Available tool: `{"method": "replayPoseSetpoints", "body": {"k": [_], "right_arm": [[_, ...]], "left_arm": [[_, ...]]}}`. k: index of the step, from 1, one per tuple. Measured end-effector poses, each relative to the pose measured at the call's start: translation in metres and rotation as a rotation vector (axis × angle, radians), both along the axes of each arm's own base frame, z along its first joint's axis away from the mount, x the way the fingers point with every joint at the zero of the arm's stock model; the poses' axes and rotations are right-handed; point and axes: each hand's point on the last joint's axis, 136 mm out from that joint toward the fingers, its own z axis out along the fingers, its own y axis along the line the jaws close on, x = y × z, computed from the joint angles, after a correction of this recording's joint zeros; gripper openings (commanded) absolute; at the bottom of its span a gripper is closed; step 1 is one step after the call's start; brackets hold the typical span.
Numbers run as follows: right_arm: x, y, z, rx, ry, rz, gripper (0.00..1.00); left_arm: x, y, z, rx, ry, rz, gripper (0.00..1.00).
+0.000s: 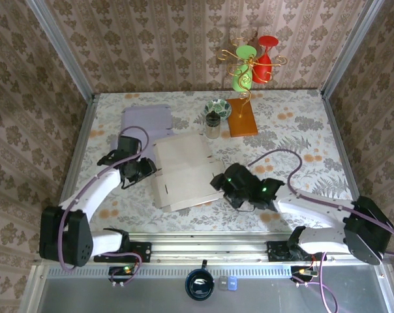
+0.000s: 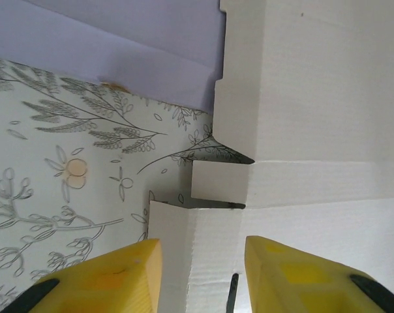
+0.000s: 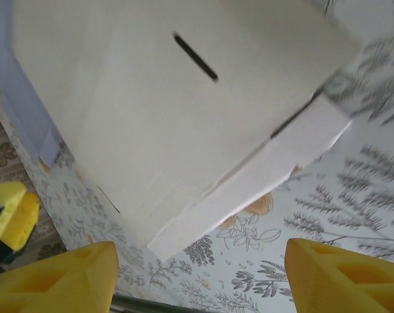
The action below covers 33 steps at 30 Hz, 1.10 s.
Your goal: Fold the paper box
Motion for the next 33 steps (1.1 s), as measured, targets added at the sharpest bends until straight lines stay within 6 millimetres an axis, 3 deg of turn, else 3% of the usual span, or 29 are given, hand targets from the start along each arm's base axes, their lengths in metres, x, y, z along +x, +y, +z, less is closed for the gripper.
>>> {"method": "replayPoseSetpoints", "body": {"k": [5,12,15,21,27,33], "right_arm": [[-0.018,0.037,-0.012,0.076,0.039,-0.005,0.7],[-0.02,0.07,-0.043,0.14,0.071,-0.048,0.68],[-0.02,0.075,-0.049,0.148,0.071,-0.065,0.67],[-0.016,0.087,-0.043,0.205,0.035,-0.088,0.65],[-0.009,0.081,-0.056,0.222,0.005,-0.135,0.62],[0.0,0.082,-0.052,0.263,-0.047,-0.166,0.58]], "left_arm": [[0.003,-0.005,-0.02,-0.025,0.046,-0.031,0.37],[0.003,-0.013,-0.039,-0.049,0.073,-0.082,0.34],[0.0,-0.014,-0.045,-0.051,0.083,-0.097,0.33],[-0.002,-0.015,-0.054,-0.045,0.099,-0.126,0.31],[-0.002,-0.016,-0.06,-0.039,0.104,-0.14,0.29],[-0.003,-0.017,-0.065,-0.034,0.114,-0.151,0.28]]}}
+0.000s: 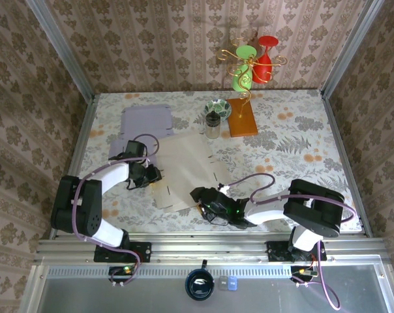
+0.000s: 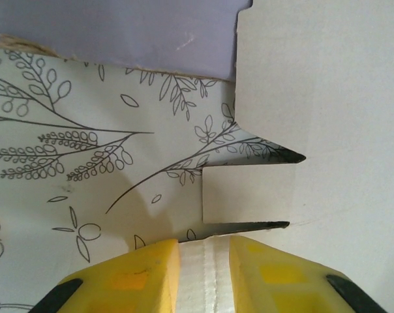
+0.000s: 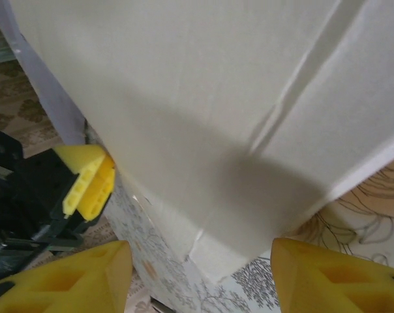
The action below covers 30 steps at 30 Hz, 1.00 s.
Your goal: Fold the paper box
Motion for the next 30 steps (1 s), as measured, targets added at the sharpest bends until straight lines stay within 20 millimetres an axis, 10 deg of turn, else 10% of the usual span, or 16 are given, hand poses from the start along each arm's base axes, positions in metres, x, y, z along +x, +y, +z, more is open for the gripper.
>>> {"method": "replayPoseSetpoints", "body": {"k": [13,23,30], "right_arm": [[0.007,-0.008,0.005,-0.01,-0.088,-0.024,0.53],[0.003,-0.013,0.028,-0.038,-0.09,-0.015,0.58],[0.0,-0.012,0.021,-0.045,-0.071,-0.017,0.62]], "left_arm": [[0.001,-0.003,0.004,0.005,-0.006,-0.027,0.39],[0.023,0.007,0.058,-0.021,-0.103,0.017,0.55],[0.013,0.014,0.038,-0.074,0.017,0.051,0.62]]}}
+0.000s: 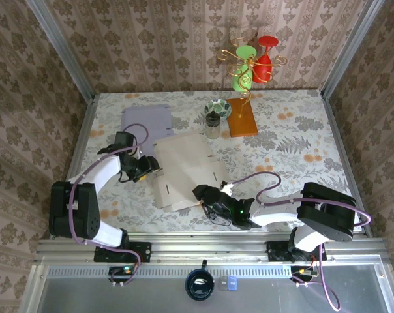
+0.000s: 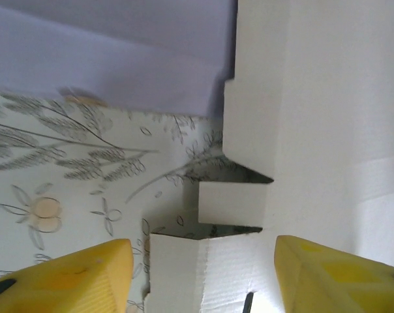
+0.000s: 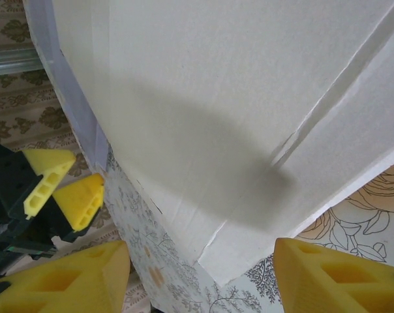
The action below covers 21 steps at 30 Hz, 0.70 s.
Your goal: Fold the paper box
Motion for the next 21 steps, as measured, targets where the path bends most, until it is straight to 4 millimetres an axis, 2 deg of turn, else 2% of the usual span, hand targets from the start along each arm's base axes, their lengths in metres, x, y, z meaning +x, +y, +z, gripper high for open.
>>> {"method": "replayPoseSetpoints", "body": {"k": [9,21], "right_arm": [[-0.002,-0.003,-0.011,-0.011,0.025,-0.012,0.65],[-0.006,-0.002,-0.022,0.003,0.042,-0.023,0.64]], "left_arm": [[-0.028,-0.019,-0.017,-0.06,0.095,-0.029,0.63],[-0.028,-0.025,-0.019,-0.078,0.086,-0.039,0.6]]}}
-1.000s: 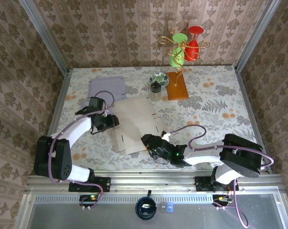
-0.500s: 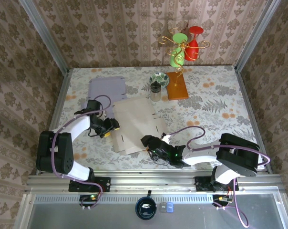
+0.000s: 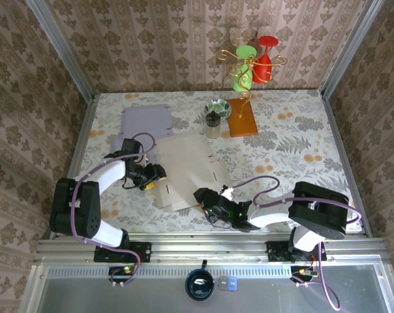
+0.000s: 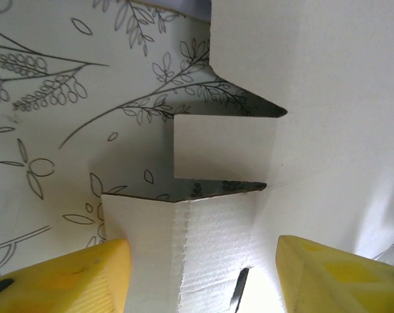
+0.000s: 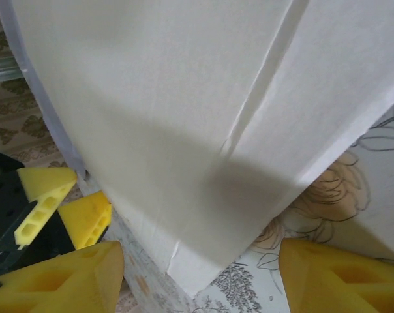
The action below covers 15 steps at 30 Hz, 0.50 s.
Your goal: Fold the paper box
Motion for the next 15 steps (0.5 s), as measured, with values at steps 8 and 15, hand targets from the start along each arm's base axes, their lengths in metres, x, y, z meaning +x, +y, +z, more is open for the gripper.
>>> {"method": "replayPoseSetpoints", "body": {"k": [8,15], "right_arm": [[0.008,0.004,0.0,0.04,-0.037,-0.023,0.58],[0.019,0.005,0.008,0.058,-0.1,-0.048,0.51]], "left_arm": [[-0.002,-0.001,-0.004,-0.002,0.012,0.0,0.58],[-0.002,-0.002,-0.004,-0.008,0.012,-0.002,0.55]]}}
